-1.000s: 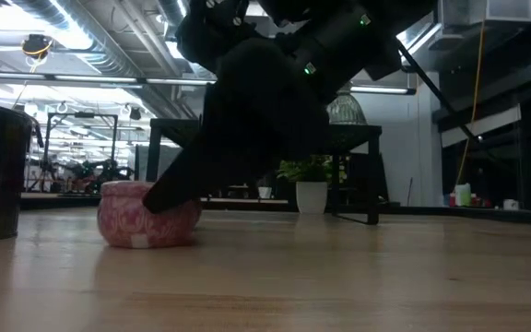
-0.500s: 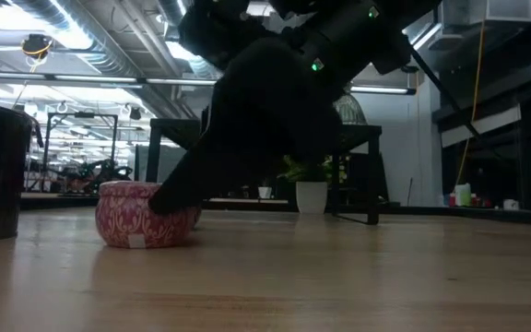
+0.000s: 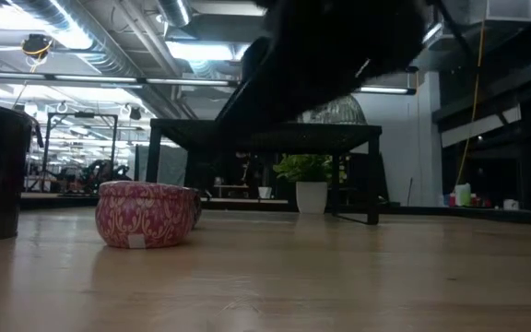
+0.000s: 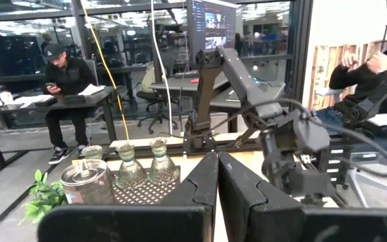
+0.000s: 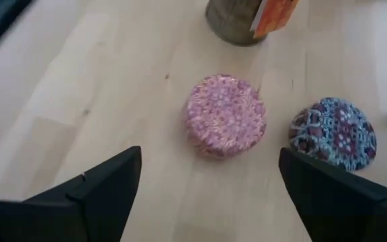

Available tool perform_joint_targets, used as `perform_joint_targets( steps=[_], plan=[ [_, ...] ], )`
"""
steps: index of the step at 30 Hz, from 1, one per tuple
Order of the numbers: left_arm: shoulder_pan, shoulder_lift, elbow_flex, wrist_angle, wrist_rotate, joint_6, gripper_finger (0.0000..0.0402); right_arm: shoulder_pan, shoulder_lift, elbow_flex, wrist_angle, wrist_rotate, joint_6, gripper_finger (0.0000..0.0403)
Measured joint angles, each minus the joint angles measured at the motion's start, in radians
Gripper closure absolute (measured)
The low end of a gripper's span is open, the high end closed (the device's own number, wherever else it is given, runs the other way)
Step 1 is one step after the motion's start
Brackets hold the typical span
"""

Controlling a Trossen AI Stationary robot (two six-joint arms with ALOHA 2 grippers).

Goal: Pick & Place candle stick holders
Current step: Move the blue patterned scented candle to the center of the table

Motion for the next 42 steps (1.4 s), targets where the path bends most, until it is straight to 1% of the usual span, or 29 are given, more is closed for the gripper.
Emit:
perform_joint_targets(
  steps=[4,6,13,15,18,22,24,28,33,37,40,42],
  plan=[
    [0.0,0.0,0.0,0.0,0.0,0.0,0.0395,0.017,-0.062,0.0,-0.133,-0.009,0.085,0.0048],
    [0.0,0.0,0.0,0.0,0.0,0.0,0.0396,0.025,-0.096,0.0,-0.238,-0.018,0.149,0.0048],
    [0.0,0.0,0.0,0.0,0.0,0.0,0.0395,0.077,-0.235,0.0,-0.617,-0.21,0.459,0.0048],
    [0.0,0.0,0.0,0.0,0.0,0.0,0.0395,0.103,-0.264,0.0,-0.719,-0.238,0.532,0.0048],
    [0.0,0.0,0.0,0.0,0.0,0.0,0.0395,0.152,-0.285,0.0,-0.877,-0.24,0.63,0.0048],
    [0.0,0.0,0.0,0.0,0.0,0.0,0.0396,0.22,-0.287,0.0,-0.997,-0.302,0.75,0.0048],
    [0.0,0.0,0.0,0.0,0.0,0.0,0.0395,0.249,-0.287,0.0,-1.005,-0.324,0.791,0.0048],
    [0.0,0.0,0.0,0.0,0.0,0.0,0.0396,0.301,-0.287,0.0,-1.018,-0.324,0.865,0.0048],
    [0.0,0.0,0.0,0.0,0.0,0.0,0.0396,0.346,-0.287,-0.066,-1.001,-0.325,0.969,0.0048],
    [0.0,0.0,0.0,0.0,0.0,0.0,0.0395,0.369,-0.287,-0.16,-0.903,-0.326,0.998,0.0048],
    [0.0,0.0,0.0,0.0,0.0,0.0,0.0395,0.379,-0.287,-0.235,-0.779,-0.344,1.017,0.0052],
    [0.0,0.0,0.0,0.0,0.0,0.0,0.0395,0.382,-0.287,-0.282,-0.693,-0.343,1.016,0.0063]
  ],
)
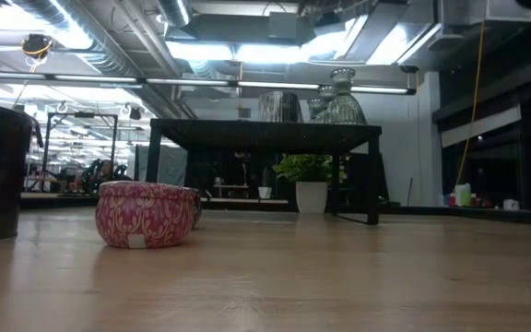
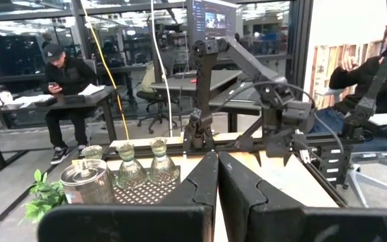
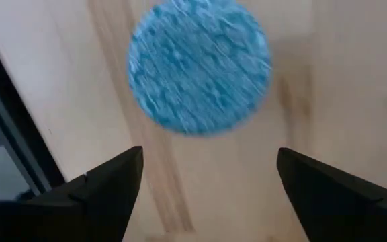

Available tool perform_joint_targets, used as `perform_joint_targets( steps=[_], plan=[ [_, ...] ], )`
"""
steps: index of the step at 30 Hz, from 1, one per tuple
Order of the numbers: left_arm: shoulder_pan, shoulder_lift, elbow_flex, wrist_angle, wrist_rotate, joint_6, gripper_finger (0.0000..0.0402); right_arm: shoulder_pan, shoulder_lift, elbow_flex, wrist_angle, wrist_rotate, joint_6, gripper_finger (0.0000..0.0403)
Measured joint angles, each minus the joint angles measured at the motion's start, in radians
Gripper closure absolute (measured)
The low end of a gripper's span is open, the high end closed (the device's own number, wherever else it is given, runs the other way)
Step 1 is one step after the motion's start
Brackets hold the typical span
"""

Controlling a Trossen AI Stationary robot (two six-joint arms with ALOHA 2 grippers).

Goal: Pick & Place candle stick holders
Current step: Move the blue patterned scented candle to the center of the table

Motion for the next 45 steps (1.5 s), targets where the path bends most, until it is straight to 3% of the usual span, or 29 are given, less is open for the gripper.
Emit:
perform_joint_targets(
  steps=[7,17,22,34,45],
  plan=[
    [0.0,0.0,0.0,0.0,0.0,0.0,0.0396,-0.018,0.0,-0.099,0.153,0.027,-0.012,0.0145],
    [0.0,0.0,0.0,0.0,0.0,0.0,0.0395,-0.149,0.066,-0.098,0.244,0.053,-0.1,0.0244],
    [0.0,0.0,0.0,0.0,0.0,0.0,0.0395,-0.229,0.096,-0.05,0.243,0.139,-0.186,0.0262],
    [0.0,0.0,0.0,0.0,0.0,0.0,0.0396,-0.356,0.197,0.083,0.447,0.38,-0.598,0.0275],
    [0.0,0.0,0.0,0.0,0.0,0.0,0.0395,-0.447,0.363,0.229,0.678,0.375,-0.86,0.0275]
  ],
)
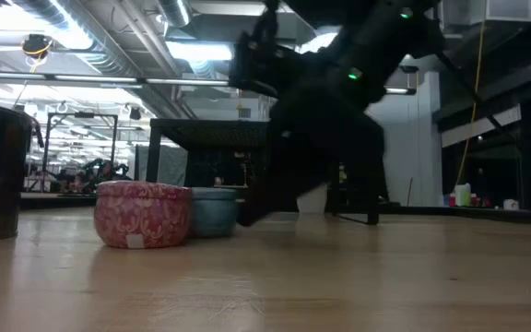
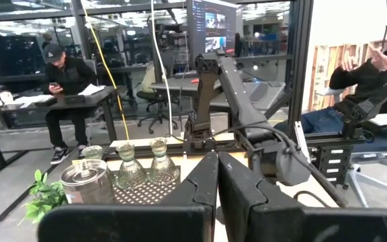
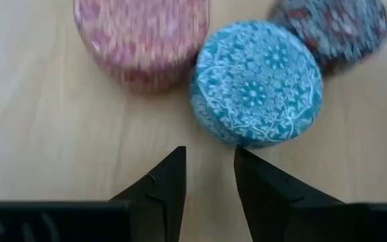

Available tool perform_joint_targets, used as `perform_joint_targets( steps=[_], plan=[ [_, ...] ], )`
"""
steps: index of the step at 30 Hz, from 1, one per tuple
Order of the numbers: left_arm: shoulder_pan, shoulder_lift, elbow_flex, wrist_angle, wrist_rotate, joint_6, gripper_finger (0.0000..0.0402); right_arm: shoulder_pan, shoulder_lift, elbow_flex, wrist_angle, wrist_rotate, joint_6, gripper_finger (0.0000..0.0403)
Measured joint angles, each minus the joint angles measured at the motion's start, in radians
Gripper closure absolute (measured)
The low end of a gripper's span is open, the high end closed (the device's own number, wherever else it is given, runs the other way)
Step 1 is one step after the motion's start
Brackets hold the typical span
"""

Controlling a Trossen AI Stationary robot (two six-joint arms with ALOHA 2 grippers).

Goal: Pick & Place candle stick holders
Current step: Move the blue patterned scented candle to the center of the table, then put the silver scented candle aligned with the other silver scented candle on the shelf

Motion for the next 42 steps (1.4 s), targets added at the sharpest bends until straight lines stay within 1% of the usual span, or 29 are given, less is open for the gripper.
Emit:
perform_joint_targets(
  steps=[3,8,10,14,17,24,27,38,42],
  plan=[
    [0.0,0.0,0.0,0.0,0.0,0.0,0.0395,-0.007,0.008,0.041,-0.012,-0.006,-0.004,0.0275],
    [0.0,0.0,0.0,0.0,0.0,0.0,0.0396,-0.007,0.008,0.138,-0.081,-0.03,0.0,0.0275],
    [0.0,0.0,0.0,0.0,0.0,0.0,0.0395,-0.007,0.007,0.171,-0.091,-0.081,-0.001,0.0275],
    [0.0,0.0,0.0,0.0,0.0,0.0,0.0395,-0.006,0.007,0.217,-0.083,-0.231,-0.001,0.0275],
    [0.0,0.0,0.0,0.0,0.0,0.0,0.0396,-0.004,0.007,0.223,0.0,-0.282,-0.001,0.0275],
    [0.0,0.0,0.0,0.0,0.0,0.0,0.0396,0.009,0.007,0.223,0.221,-0.286,-0.001,0.0275],
    [0.0,0.0,0.0,0.0,0.0,0.0,0.0395,0.015,0.006,0.223,0.277,-0.289,-0.001,0.0275],
    [0.0,0.0,0.0,0.0,0.0,0.0,0.0395,0.019,0.004,0.223,0.274,-0.288,-0.004,0.0275],
    [0.0,0.0,0.0,0.0,0.0,0.0,0.0395,0.022,-0.034,0.223,0.166,-0.253,-0.039,0.0275]
  ],
)
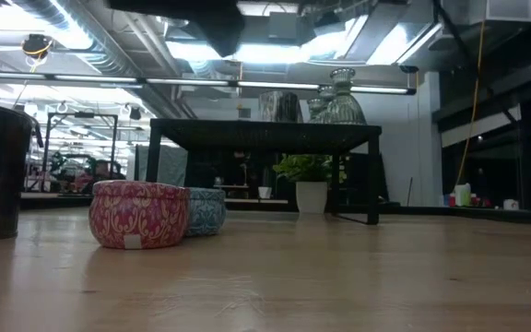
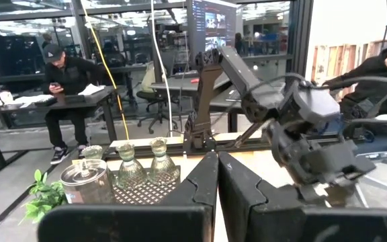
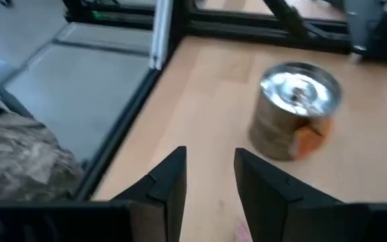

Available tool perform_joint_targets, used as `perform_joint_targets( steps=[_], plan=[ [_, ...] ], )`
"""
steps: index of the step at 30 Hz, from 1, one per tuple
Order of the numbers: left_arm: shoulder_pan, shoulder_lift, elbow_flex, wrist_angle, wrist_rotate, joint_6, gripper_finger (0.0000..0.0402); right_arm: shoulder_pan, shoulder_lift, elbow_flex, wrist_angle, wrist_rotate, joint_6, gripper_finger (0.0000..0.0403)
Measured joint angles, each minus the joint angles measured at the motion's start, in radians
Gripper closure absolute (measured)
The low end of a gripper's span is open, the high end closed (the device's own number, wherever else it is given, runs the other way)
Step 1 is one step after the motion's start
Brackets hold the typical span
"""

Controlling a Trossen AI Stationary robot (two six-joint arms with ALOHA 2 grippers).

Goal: Pick & Place candle stick holders
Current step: Put the silver scented candle aligned with the other silver scented candle on the shelf

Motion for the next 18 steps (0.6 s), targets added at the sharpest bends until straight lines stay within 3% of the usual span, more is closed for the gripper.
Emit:
perform_joint_targets(
  steps=[7,12,18],
  plan=[
    [0.0,0.0,0.0,0.0,0.0,0.0,0.0395,-0.012,-0.149,-0.092,-0.14,0.056,-0.021,0.0275],
    [0.0,0.0,0.0,0.0,0.0,0.0,0.0395,-0.046,-0.285,-0.274,-0.15,0.071,-0.026,0.0275],
    [0.0,0.0,0.0,0.0,0.0,0.0,0.0395,-0.094,-0.429,-0.513,-0.136,0.16,-0.051,0.0275]
  ],
)
